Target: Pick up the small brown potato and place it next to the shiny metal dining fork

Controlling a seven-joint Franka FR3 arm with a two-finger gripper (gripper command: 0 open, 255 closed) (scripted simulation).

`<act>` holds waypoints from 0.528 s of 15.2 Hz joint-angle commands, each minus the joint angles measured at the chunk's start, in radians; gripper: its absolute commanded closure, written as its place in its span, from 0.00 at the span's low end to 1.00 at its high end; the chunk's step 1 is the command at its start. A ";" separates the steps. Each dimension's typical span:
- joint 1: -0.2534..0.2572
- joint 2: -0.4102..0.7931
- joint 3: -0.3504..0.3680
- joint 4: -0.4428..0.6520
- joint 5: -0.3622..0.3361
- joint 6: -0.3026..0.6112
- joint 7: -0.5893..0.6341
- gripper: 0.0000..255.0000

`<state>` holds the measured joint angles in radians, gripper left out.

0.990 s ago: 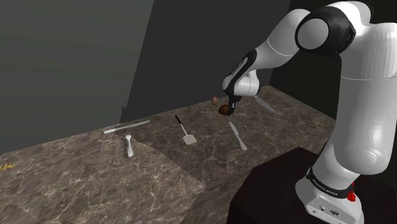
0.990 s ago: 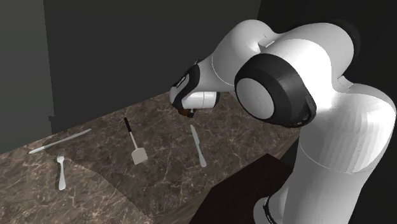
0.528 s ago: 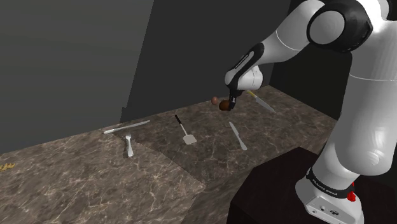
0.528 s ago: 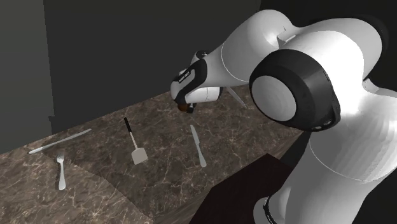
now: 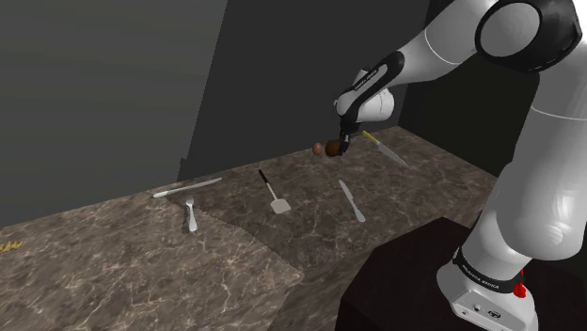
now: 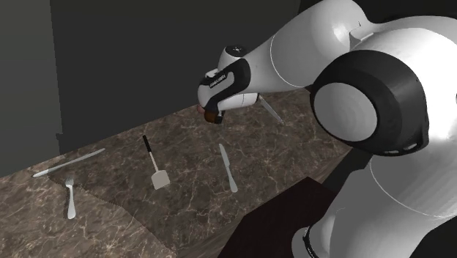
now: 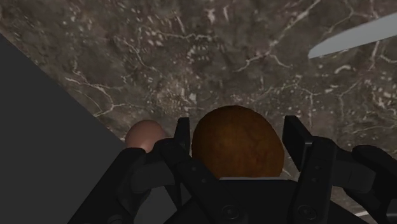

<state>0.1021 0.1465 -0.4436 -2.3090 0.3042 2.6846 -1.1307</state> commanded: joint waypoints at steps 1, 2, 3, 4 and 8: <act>0.006 -0.023 -0.010 0.003 -0.031 -0.022 0.023 1.00; 0.009 -0.034 -0.014 0.005 -0.045 -0.034 0.034 1.00; 0.011 -0.045 -0.017 0.008 -0.059 -0.046 0.045 1.00; 0.012 -0.056 -0.020 0.011 -0.072 -0.057 0.055 1.00; 0.016 -0.090 -0.027 0.023 -0.113 -0.097 0.087 1.00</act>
<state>0.1172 0.0641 -0.4693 -2.2906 0.2012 2.5983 -1.0513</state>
